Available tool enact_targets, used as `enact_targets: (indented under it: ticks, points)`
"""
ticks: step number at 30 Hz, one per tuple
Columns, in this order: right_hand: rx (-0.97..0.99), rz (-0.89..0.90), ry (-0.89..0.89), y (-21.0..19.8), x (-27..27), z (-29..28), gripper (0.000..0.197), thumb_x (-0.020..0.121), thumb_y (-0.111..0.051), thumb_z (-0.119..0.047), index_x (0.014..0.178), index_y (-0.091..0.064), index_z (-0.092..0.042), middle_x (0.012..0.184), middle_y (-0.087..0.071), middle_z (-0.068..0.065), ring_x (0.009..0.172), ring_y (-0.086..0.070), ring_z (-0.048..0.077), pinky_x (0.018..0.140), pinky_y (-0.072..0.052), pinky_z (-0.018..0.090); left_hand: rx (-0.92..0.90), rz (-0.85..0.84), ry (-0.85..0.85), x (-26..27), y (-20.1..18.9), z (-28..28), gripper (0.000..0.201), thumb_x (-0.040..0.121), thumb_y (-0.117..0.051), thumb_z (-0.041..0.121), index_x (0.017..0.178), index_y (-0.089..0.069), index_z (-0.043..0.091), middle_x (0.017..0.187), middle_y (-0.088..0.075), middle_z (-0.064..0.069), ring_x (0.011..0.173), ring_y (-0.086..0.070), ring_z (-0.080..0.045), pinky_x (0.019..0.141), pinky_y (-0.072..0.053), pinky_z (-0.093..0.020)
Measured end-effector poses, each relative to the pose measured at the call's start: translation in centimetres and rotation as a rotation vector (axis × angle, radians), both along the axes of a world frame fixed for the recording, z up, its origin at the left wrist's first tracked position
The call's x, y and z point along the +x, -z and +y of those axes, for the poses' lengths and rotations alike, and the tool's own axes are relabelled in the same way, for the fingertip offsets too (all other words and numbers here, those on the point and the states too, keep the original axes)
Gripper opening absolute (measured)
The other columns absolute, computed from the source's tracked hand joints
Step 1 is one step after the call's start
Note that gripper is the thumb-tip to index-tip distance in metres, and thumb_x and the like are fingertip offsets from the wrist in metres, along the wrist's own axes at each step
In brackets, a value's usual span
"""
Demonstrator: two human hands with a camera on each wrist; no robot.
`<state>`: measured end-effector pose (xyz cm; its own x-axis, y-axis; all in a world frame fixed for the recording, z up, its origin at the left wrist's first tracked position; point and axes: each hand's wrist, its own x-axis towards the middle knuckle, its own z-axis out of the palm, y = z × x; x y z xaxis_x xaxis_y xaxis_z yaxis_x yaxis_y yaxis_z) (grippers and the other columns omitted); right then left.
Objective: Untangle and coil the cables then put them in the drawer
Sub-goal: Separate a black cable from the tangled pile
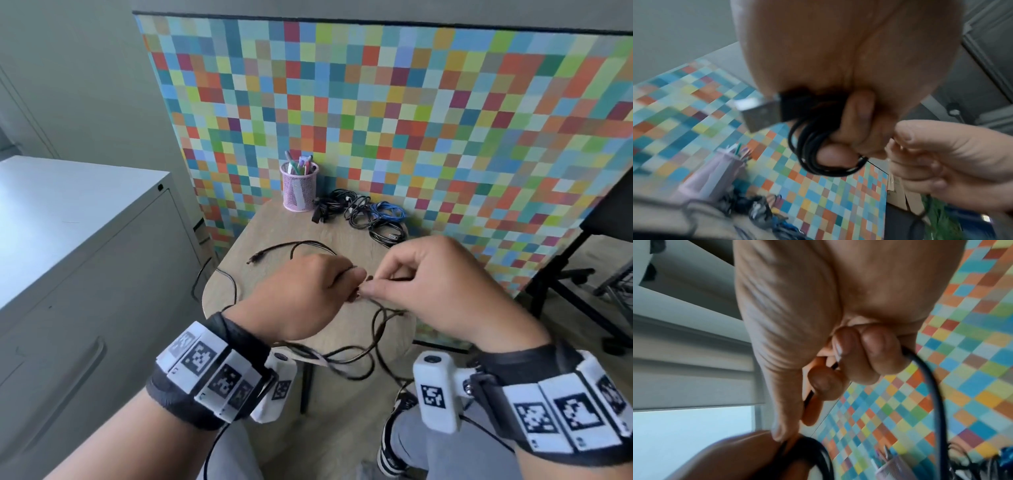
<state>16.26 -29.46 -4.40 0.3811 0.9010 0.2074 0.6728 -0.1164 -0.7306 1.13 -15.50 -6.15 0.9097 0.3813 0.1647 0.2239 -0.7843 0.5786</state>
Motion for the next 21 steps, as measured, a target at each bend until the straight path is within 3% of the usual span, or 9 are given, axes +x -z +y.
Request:
enact_targets:
  ticks: [4,6,8,11,13,15,16,18,21]
  points:
    - [0.16,0.137,-0.043,-0.3,1.4,-0.4,0.018,0.075,-0.086,-0.037,0.073,-0.078,-0.02,0.062,-0.069,-0.003,0.055,-0.054,0.01,0.054,-0.043,0.029,-0.579,-0.088,0.103,-0.4,-0.3,-0.1,0.048,0.103,-0.045,0.049,0.075,-0.054,0.012,0.055,-0.045,0.005,0.051,-0.043,-0.015,0.056,-0.043,-0.018]
    - [0.255,0.23,-0.036,0.4,2.0,-0.1,0.02,0.077,-0.08,-0.035,0.079,-0.078,-0.016,0.063,-0.07,-0.004,0.057,-0.056,0.007,0.057,-0.048,0.024,-0.711,-0.2,0.137,-0.4,-0.4,-0.1,0.042,0.106,-0.046,0.042,0.078,-0.049,0.011,0.053,-0.039,0.003,0.044,-0.038,-0.016,0.063,-0.05,-0.022]
    - [0.273,0.317,-0.024,1.4,2.6,0.2,0.018,0.083,-0.073,-0.032,0.086,-0.077,-0.015,0.059,-0.063,-0.012,0.057,-0.054,0.008,0.06,-0.053,0.028,-0.814,-0.336,0.109,-0.3,-0.5,0.0,0.033,0.102,-0.044,0.034,0.079,-0.047,0.012,0.051,-0.035,0.006,0.041,-0.035,-0.015,0.068,-0.053,-0.029]
    - [0.184,0.408,-0.056,3.0,3.2,0.8,0.012,0.092,-0.068,-0.022,0.095,-0.077,-0.015,0.067,-0.069,-0.006,0.069,-0.063,0.013,0.07,-0.056,0.026,-1.008,-0.553,0.049,-0.1,-1.1,0.3,0.029,0.103,-0.042,0.029,0.08,-0.045,0.011,0.052,-0.029,0.005,0.038,-0.033,-0.014,0.065,-0.053,-0.029]
    - [0.05,0.316,-0.066,3.9,3.6,1.1,0.011,0.098,-0.068,-0.015,0.094,-0.078,-0.017,0.078,-0.074,0.002,0.077,-0.068,0.014,0.081,-0.058,0.029,-1.074,-0.673,0.04,0.0,-1.6,0.5,0.03,0.106,-0.04,0.029,0.082,-0.045,0.013,0.052,-0.031,0.004,0.039,-0.036,-0.014,0.067,-0.054,-0.029]
    - [-0.081,0.191,-0.047,4.7,3.7,1.4,0.011,0.097,-0.071,-0.018,0.093,-0.08,-0.023,0.084,-0.077,-0.003,0.085,-0.072,0.015,0.091,-0.058,0.038,-1.123,-0.767,0.05,0.0,-2.3,0.5,0.032,0.109,-0.038,0.029,0.083,-0.045,0.013,0.055,-0.045,0.001,0.042,-0.047,-0.017,0.069,-0.054,-0.03]
    - [-0.128,0.138,-0.029,5.0,3.6,1.6,0.009,0.095,-0.073,-0.02,0.092,-0.08,-0.026,0.087,-0.077,-0.005,0.087,-0.072,0.015,0.093,-0.058,0.041,-1.129,-0.806,0.069,0.1,-2.7,0.6,0.032,0.11,-0.036,0.028,0.084,-0.045,0.012,0.06,-0.057,-0.002,0.046,-0.054,-0.019,0.069,-0.054,-0.031]
    - [-0.177,0.079,-0.002,5.6,3.3,1.8,0.01,0.091,-0.077,-0.021,0.095,-0.079,-0.03,0.091,-0.077,-0.009,0.089,-0.071,0.011,0.093,-0.057,0.041,-1.137,-0.861,0.111,0.2,-3.4,0.6,0.03,0.11,-0.033,0.026,0.086,-0.045,0.012,0.087,-0.076,-0.014,0.058,-0.069,-0.022,0.071,-0.056,-0.031]
    - [-0.237,0.03,-0.001,6.2,3.2,2.0,0.028,0.086,-0.081,-0.025,0.11,-0.075,-0.038,0.11,-0.074,-0.018,0.106,-0.068,0.0,0.103,-0.054,0.037,-1.121,-0.945,0.09,0.7,-3.8,0.6,0.027,0.111,-0.034,0.022,0.091,-0.048,0.012,0.123,-0.072,-0.021,0.084,-0.077,-0.026,0.085,-0.058,-0.036]
